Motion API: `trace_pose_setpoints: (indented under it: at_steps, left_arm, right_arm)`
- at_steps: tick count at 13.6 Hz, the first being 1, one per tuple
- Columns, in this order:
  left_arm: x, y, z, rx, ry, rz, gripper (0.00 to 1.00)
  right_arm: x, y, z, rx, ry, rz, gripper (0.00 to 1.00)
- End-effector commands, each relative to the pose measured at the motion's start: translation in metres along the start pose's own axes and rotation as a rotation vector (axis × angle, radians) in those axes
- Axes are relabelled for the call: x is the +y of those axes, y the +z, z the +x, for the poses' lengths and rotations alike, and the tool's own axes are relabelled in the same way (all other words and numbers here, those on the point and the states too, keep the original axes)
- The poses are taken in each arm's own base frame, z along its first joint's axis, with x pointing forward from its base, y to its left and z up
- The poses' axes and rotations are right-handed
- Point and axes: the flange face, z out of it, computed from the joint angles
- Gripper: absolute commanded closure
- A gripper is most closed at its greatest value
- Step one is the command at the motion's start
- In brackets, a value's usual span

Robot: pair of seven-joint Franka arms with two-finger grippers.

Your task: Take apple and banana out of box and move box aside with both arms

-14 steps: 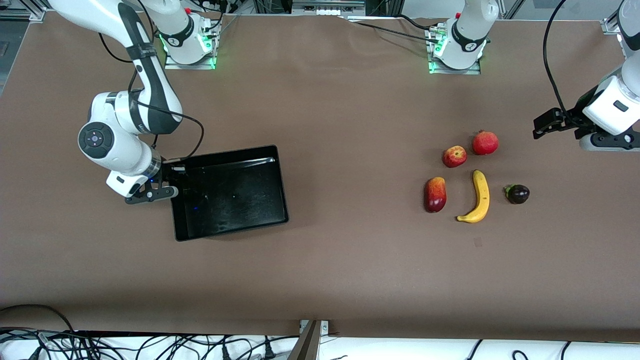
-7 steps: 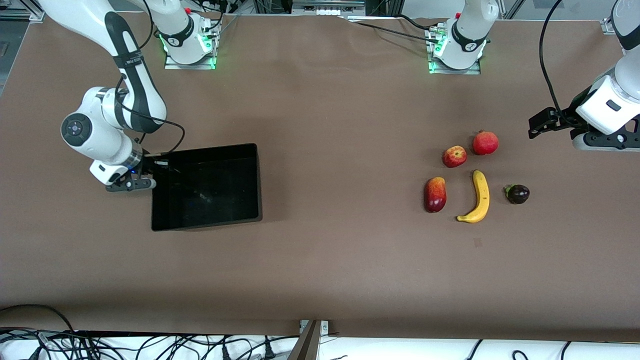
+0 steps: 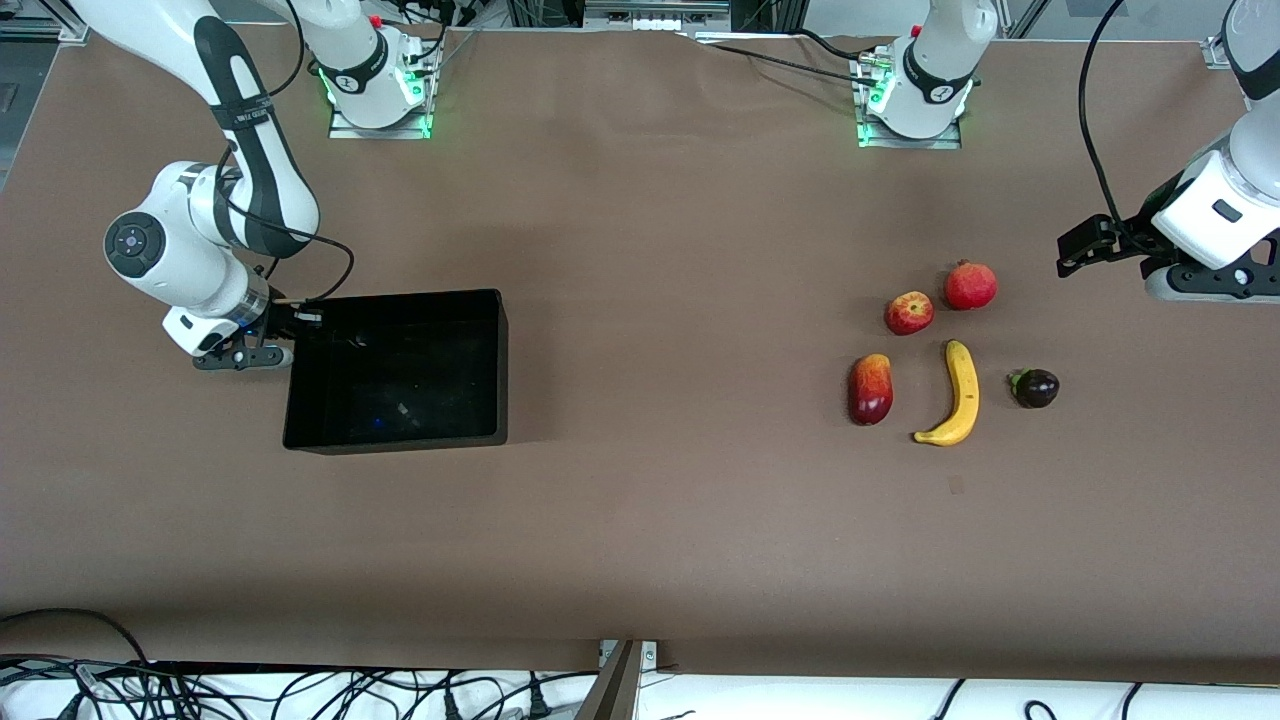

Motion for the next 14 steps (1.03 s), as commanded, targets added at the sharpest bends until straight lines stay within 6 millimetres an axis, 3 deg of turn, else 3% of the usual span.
trace_pose_setpoints:
  at_steps: [1, 3, 5, 10, 14]
  left_arm:
    - [0.0, -0.008, -0.001, -0.004, 0.0, 0.016, 0.0]
    - [0.0, -0.008, -0.001, -0.004, -0.002, 0.016, 0.0]
    - [0.0, -0.008, -0.001, -0.002, 0.0, 0.016, 0.0]
    - [0.0, -0.008, -0.001, -0.002, 0.0, 0.016, 0.0]
    - [0.001, -0.009, -0.001, -0.001, 0.0, 0.016, 0.0]
  right_arm:
    - [-0.015, -0.054, 0.018, 0.019, -0.058, 0.043, 0.0]
    - [-0.024, -0.12, 0.052, -0.02, -0.087, 0.07, 0.0]
    - [-0.039, -0.174, 0.065, -0.048, -0.103, 0.085, 0.0]
    - [-0.045, -0.272, 0.049, -0.095, -0.051, 0.067, 0.0]
    - [-0.048, -0.333, 0.023, -0.108, -0.023, 0.07, 0.0]
